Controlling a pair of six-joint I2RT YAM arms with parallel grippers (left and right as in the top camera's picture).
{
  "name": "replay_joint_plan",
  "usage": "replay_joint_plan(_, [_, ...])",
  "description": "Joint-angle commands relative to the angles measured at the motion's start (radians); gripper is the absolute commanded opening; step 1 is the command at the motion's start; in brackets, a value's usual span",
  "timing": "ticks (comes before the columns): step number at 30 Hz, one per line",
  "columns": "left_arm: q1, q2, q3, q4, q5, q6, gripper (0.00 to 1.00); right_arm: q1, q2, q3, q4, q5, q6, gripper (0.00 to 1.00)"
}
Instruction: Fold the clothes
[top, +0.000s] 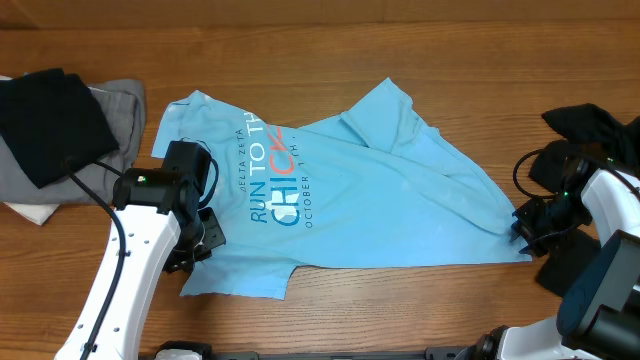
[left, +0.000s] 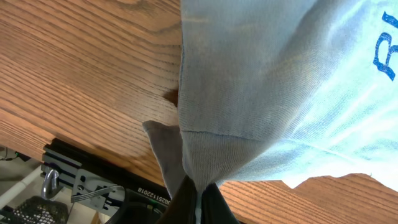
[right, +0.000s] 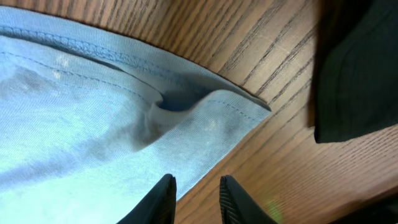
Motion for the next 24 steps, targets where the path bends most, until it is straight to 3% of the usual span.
replay_joint_plan(1, [0.002, 0.002, -0.004, 0.001, 0.005, 0.015, 0.04, -0.01, -0.019, 0.072, -0.016, 0.001, 0.004, 0.29])
replay_joint_plan(6, [0.002, 0.002, -0.004, 0.009, 0.005, 0.015, 0.04, 0.018, -0.019, 0.323, -0.077, -0.077, -0.138, 0.37])
replay_joint_plan(9, [0.001, 0.002, -0.004, 0.024, 0.006, 0.015, 0.04, 0.09, -0.013, 0.464, -0.053, -0.209, -0.37, 0.67])
replay_joint_plan(14, [0.0, 0.002, -0.004, 0.054, 0.02, 0.015, 0.04, 0.264, 0.048, 0.567, -0.004, -0.223, -0.574, 0.83])
replay_joint_plan(18, [0.0, 0.002, -0.004, 0.058, 0.023, 0.015, 0.04, 0.394, 0.142, 0.567, 0.163, -0.215, -0.659, 0.88])
replay_joint_plan(24, [0.0, 0.002, -0.004, 0.065, 0.024, 0.015, 0.04, 0.519, 0.315, 0.567, 0.528, -0.125, -0.666, 0.93])
